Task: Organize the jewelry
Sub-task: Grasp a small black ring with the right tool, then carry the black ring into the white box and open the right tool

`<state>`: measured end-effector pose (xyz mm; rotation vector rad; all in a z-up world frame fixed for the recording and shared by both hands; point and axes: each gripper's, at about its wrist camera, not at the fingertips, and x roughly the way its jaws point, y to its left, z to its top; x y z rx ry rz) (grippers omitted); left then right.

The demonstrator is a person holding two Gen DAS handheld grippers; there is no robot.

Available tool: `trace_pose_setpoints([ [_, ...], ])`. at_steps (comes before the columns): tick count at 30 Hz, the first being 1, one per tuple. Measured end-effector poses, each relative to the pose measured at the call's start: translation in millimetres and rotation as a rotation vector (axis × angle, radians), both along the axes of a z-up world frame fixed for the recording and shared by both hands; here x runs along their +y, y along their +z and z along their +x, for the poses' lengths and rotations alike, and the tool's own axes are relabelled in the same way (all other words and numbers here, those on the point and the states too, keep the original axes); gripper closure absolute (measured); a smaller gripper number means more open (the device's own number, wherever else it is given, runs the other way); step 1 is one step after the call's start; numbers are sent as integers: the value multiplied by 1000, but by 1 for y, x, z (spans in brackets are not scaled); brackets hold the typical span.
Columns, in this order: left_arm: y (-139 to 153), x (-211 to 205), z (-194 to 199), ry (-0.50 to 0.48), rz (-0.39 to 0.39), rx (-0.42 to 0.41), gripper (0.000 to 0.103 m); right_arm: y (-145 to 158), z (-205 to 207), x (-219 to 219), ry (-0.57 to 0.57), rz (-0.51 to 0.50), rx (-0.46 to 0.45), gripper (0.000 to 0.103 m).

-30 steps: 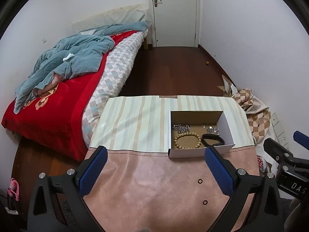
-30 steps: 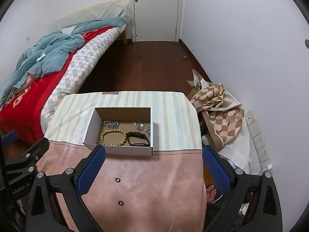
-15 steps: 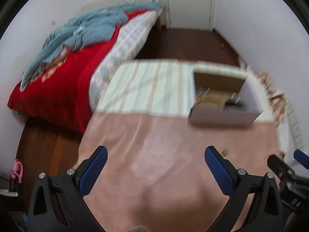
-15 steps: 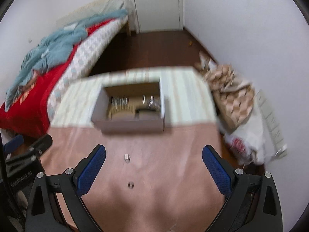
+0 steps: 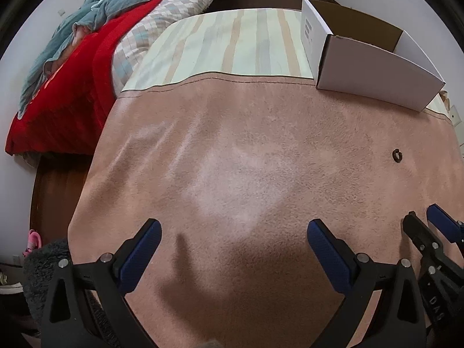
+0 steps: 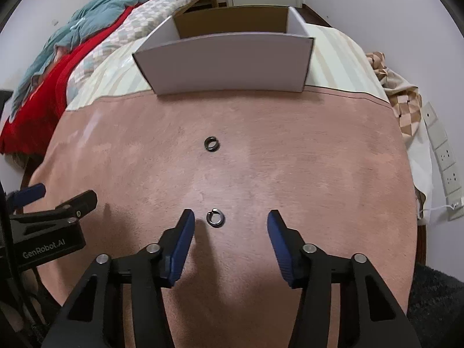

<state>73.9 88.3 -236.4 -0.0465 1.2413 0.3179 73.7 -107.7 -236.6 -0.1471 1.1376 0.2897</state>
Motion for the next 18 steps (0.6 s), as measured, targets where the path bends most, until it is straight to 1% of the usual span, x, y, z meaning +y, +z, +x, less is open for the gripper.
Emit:
trace_pose_setpoints([
  [2,-1,-2,2,-6,-6,2,1,0,-2,6,22,-34,-26,60],
  [4,0,-6,7,-19,-18,1,1,0,-4,11,48,-58,-52,90],
  [6,2,-13,12,-38,-34,-7,1,4,0,6,35,-28,-39,90],
  [10,6,-39,32,-96,-82,-27,1,20,12,-24,-58,28,-51,90],
  [12,6,-55,44,-127,-119,-37,1,26,20,-40,-98,36,-63,90],
  [16,4,-85,61,-187,-155,-44,2,31,35,-65,-171,39,-76,90],
  [18,3,-97,67,-217,-154,-48,12,31,40,-76,-198,39,-75,90],
])
